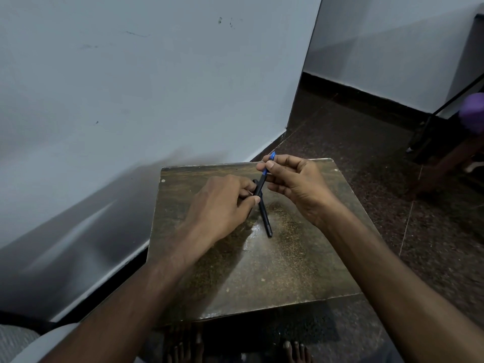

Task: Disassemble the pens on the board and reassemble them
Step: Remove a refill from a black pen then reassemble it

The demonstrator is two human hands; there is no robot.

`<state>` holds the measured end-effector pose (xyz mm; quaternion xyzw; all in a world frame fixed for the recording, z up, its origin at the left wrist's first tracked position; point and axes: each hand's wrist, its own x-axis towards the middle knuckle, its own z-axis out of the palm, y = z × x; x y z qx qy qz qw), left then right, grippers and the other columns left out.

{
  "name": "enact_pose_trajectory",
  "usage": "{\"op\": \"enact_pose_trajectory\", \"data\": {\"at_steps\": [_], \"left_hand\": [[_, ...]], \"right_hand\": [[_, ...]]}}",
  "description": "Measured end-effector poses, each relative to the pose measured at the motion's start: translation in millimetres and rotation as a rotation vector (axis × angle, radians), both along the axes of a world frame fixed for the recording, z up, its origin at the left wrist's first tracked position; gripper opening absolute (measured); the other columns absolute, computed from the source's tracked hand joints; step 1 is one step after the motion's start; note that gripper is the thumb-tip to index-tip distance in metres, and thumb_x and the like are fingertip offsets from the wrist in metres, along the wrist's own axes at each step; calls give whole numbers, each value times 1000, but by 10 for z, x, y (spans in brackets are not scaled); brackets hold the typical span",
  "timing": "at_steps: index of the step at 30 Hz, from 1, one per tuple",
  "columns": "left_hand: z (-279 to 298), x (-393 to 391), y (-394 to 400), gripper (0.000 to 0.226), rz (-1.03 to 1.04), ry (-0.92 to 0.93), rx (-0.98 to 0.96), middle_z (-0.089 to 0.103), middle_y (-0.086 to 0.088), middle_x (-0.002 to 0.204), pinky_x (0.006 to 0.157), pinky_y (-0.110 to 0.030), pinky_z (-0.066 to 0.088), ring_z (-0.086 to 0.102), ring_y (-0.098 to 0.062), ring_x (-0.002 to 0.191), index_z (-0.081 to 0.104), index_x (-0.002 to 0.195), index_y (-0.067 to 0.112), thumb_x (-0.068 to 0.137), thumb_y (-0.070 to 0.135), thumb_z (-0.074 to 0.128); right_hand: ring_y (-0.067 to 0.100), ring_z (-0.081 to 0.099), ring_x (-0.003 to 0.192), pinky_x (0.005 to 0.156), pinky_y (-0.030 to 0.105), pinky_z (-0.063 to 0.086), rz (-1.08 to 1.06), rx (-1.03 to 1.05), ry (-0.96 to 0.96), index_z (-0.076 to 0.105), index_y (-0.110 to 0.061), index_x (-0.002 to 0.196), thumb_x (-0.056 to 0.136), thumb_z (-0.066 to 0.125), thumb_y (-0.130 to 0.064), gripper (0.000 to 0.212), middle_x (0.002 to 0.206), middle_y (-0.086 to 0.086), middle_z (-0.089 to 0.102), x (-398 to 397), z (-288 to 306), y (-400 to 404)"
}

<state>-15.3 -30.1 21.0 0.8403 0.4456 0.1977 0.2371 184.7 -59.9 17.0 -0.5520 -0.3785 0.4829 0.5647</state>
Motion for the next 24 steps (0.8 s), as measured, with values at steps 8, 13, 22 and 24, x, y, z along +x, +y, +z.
{"op": "enact_pose_trajectory", "data": {"at_steps": [8,13,22,24], "left_hand": [[-50,1,37,11,52,-19,-7,73,26,89,61,-15,37,60,14,77,79,110,39,100,41,74],[-31,-2,48,11,33,-36,-35,72,28,85,63,-16,39,62,15,81,79,110,36,104,36,69],[-21,12,5,11,40,-7,-42,71,27,76,68,-26,49,64,12,76,79,93,40,102,41,71],[-13,17,-4,7,49,-40,-74,75,26,78,73,-28,58,67,12,74,80,95,40,98,43,75]], "right_hand": [[8,78,85,79,23,65,31,24,43,75,-7,121,103,70,-10,18,104,4,86,18,34,0],[8,77,82,79,24,65,45,33,81,73,-2,125,105,68,-7,22,104,4,85,21,42,-4],[13,79,85,76,25,64,66,29,15,76,-9,108,99,76,-12,9,100,7,86,-2,-2,-4],[11,75,75,74,27,62,16,26,-5,73,-14,92,93,84,-16,11,87,4,80,-33,-12,-8]]}}
